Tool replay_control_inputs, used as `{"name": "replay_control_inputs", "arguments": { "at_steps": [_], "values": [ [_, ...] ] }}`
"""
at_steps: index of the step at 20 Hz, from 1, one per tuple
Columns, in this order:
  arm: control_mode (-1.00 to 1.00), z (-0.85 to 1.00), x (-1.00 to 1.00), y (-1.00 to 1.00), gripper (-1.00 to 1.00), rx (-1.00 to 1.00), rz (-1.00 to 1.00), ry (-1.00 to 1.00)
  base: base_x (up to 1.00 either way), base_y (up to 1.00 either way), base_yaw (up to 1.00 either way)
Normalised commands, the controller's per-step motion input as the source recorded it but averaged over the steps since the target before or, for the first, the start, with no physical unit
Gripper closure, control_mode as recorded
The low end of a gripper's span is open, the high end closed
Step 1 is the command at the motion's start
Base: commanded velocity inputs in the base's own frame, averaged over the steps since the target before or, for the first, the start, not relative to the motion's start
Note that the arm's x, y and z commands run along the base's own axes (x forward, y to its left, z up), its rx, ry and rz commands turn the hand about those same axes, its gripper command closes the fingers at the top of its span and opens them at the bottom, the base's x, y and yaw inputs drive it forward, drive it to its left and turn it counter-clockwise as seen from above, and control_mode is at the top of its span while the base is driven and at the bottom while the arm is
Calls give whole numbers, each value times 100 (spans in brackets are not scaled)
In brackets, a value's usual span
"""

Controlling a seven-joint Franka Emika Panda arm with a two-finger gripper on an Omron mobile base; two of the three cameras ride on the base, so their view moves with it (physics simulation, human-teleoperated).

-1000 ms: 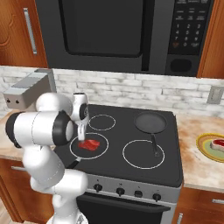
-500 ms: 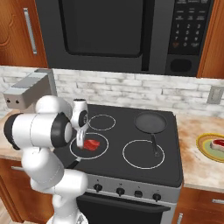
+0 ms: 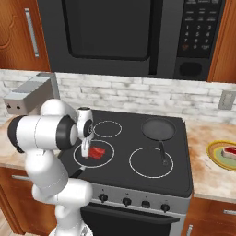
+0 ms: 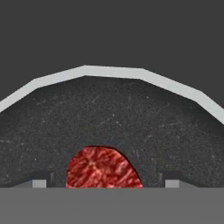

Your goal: Place one of the steaks on the plate and the other in the bowl. Then place the bowl in the fridge.

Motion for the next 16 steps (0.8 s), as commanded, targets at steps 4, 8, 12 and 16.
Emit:
{"name": "replay_control_inputs", "arguments": {
  "at_steps": [4,8,12,16],
  "values": [
    [-100,-33,0,0,-100,-1,0,-2,0,0,0],
    [-100,-21,0,0,-100,2,0,-8,0,0,0],
    [-100,-10,0,0,100,6,0,-3,0,0,0],
    [-100,0,0,0,100,0,0,0,0,0,0]
  ]
}}
